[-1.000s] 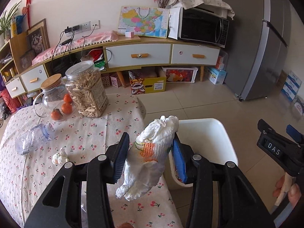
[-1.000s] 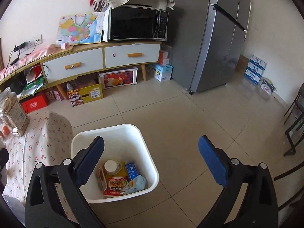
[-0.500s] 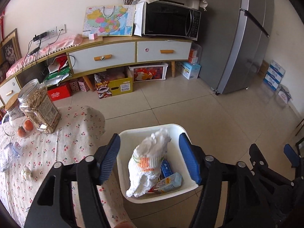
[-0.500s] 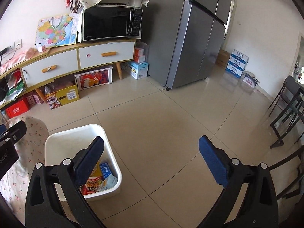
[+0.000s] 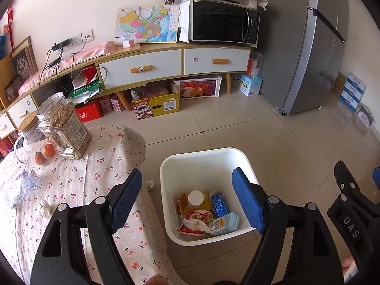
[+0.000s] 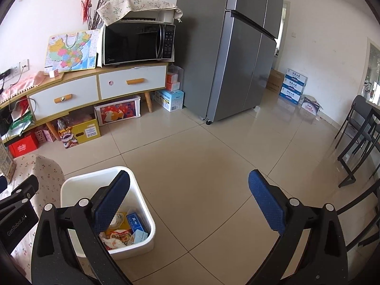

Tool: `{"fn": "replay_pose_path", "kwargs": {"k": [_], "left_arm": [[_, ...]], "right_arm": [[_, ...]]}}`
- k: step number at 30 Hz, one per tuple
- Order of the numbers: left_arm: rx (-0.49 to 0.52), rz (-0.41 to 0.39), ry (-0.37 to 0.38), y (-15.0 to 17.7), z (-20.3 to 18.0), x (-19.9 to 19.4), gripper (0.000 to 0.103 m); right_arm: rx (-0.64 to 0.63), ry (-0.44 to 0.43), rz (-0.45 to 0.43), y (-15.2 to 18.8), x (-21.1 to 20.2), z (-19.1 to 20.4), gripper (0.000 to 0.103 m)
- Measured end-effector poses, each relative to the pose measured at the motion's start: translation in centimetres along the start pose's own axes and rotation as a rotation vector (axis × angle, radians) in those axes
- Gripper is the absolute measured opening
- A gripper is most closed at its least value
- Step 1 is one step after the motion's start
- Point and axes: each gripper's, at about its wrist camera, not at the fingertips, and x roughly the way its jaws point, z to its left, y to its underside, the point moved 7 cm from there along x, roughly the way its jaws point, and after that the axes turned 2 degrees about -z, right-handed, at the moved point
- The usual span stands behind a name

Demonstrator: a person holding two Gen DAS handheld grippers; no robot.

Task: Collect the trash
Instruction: 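Move both open tools back over the table, then grasp the crumpled light-blue paper with the left tool while the right grasps an orange peel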

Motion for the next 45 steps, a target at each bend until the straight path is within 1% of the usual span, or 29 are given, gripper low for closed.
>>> {"fn": "replay_pose_path", "kwargs": {"k": [9,13,21,28,32,35,39,43,45], "left_arm": [[-0.065,0.012,-0.067,1.6,5.6,-1.6,0.080],[-0.083,0.023,-0.099,2.7,7.9,-2.3,0.083],[-0.105,0.059,-0.172,6.0,13.1,-3.5,0.084],[-0.121,0.118,-0.224,9.1,17.6,-4.4,0.084],[-0.138,0.171,-0.226,11.4,19.8,-4.7,0.084],[-0.150,0.217,-0.197,13.0,20.9,-4.5,0.084],[-0.131,0.261,-0.149,14.4,20.9,-3.7,0.084],[-0.090,0.283,-0.131,15.2,20.3,-2.5,0.083],[-0.091,0.284,-0.111,15.5,20.2,-2.1,0.075]], "right_arm": [[-0.107,-0.065,-0.022,0.7,-1.8,5.0,0.096],[-0.141,-0.102,-0.026,1.2,-2.9,7.1,0.096],[-0.218,-0.171,-0.038,2.4,-5.2,11.3,0.096],[-0.280,-0.220,-0.024,3.9,-6.6,15.0,0.096],[-0.291,-0.251,-0.005,4.5,-7.2,16.8,0.096],[-0.295,-0.264,0.008,4.9,-7.5,18.0,0.096],[-0.302,-0.269,0.016,5.4,-7.7,19.2,0.096],[-0.305,-0.265,0.034,5.8,-7.5,19.9,0.096],[-0.309,-0.267,0.043,6.0,-7.4,20.3,0.096]]}}
